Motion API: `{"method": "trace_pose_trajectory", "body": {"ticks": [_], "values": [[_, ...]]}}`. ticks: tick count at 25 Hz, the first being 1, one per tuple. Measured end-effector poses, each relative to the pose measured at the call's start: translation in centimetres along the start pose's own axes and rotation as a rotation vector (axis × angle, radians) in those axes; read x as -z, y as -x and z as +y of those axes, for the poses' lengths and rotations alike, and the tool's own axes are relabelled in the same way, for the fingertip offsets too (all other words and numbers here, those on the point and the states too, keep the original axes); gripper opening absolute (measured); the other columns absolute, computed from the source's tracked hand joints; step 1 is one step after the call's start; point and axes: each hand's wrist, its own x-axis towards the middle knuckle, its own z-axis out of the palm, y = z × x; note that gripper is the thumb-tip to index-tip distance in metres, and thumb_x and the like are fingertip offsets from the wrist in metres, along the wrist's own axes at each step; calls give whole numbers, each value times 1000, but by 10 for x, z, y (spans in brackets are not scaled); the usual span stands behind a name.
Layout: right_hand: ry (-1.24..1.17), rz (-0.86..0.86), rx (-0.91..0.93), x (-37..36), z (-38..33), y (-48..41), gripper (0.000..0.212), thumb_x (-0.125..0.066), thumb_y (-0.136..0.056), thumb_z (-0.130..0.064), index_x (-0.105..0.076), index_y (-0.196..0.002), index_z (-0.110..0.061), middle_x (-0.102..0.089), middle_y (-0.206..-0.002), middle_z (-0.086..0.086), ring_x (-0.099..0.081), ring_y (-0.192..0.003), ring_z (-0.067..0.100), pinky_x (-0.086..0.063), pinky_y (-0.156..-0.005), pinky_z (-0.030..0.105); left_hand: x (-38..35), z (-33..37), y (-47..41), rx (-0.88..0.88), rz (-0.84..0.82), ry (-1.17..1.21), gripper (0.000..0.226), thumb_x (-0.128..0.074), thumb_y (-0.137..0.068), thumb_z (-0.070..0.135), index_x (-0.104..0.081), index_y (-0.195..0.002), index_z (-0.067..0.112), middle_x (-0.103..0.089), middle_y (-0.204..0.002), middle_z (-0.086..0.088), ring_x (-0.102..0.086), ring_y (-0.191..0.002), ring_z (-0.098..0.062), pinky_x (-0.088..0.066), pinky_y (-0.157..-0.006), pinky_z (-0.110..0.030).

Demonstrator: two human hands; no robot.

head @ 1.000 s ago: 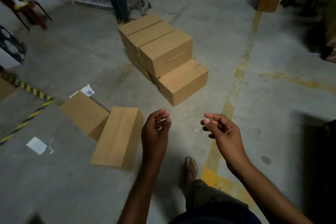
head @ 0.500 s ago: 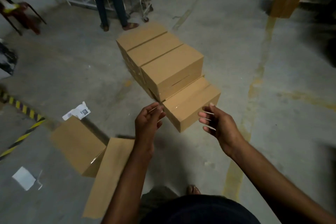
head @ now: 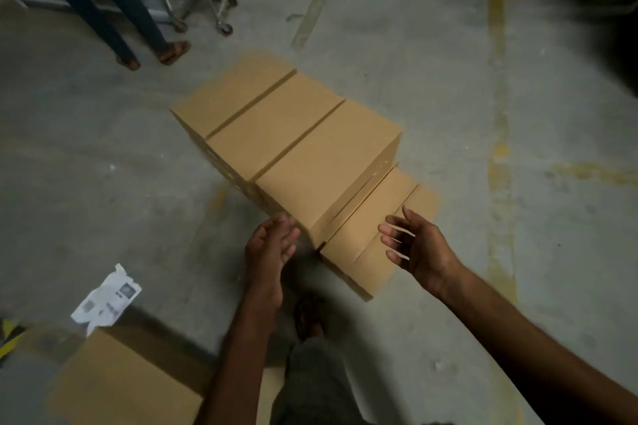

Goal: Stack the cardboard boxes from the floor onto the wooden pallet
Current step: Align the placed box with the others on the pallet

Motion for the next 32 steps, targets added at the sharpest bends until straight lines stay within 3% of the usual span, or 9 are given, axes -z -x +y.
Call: {"method": "trace_pose_trajectory", "body": {"ticks": [4,9,11,14,18,23,26,30,32], "values": [[-137,76,-116,-62,-13,-102,55,-57,-98,-56,-65,-132,-14,-73,-121,9,-65,-105,25,-50,-91,41,21,30,-131,121,36,-88,19,-56,-104,24,-66,-120,21,-74,-117,1,-69,-111,-17,-51,-87,-31],[-171,171,-165,-117,-4,-216,46,-58,-98,-54,-65,-125,-18,-66,-135,11,-61,-122,27,-50,-101,44,32,28,-273,139,74,-257,9,-63,-100,22,-69,-106,24,-74,-114,-2,-69,-111,-18,-50,-81,-28],[-145,215,-185,-128,6,-253,40,-58,-99,-50,-64,-122,-18,-62,-138,10,-58,-125,28,-49,-101,42,29,15,-318,114,66,-332,13,-65,-99,23,-69,-112,22,-72,-117,-2,-67,-111,-17,-50,-82,-24],[-56,329,-193,-135,28,-300,49,-62,-100,-44,-54,-139,-17,-50,-150,9,-51,-134,30,-47,-104,44,18,-4,-368,58,30,-441,32,-67,-98,18,-64,-130,11,-68,-125,-4,-65,-105,-11,-48,-77,-10],[101,405,-187,-139,65,-351,71,-67,-96,-48,-39,-151,-11,-47,-148,10,-48,-130,30,-47,-98,43,17,-36,-417,9,17,-640,53,-70,-96,23,-53,-145,17,-53,-148,-5,-52,-134,-21,-43,-96,-25],[207,417,-107,-131,85,-374,82,-70,-92,-53,-35,-154,-12,-52,-139,6,-53,-126,27,-49,-105,50,18,-51,-448,-43,22,-829,69,-68,-98,29,-36,-158,17,-37,-162,-7,-38,-147,-24,-33,-103,-25],[205,465,-76,-120,87,-370,73,-70,-95,-44,-37,-153,-14,-54,-140,6,-55,-124,27,-51,-104,50,22,-59,-454,-84,26,-938,59,-65,-100,31,-47,-152,13,-48,-155,-12,-48,-140,-28,-38,-111,-32],[259,596,-22,-104,90,-354,64,-64,-100,-37,-34,-154,-19,-52,-147,10,-55,-126,29,-51,-101,43,20,-63,-437,-159,25,-870,30,-61,-102,28,-72,-127,16,-69,-126,-8,-65,-113,-22,-44,-85,-9],[302,654,-8,-89,92,-342,63,-61,-102,-33,-29,-155,-25,-52,-148,10,-57,-124,31,-51,-102,48,16,-63,-424,-121,-57,-770,21,-64,-101,25,-76,-117,20,-74,-113,-2,-69,-104,-17,-48,-79,-11]]}}
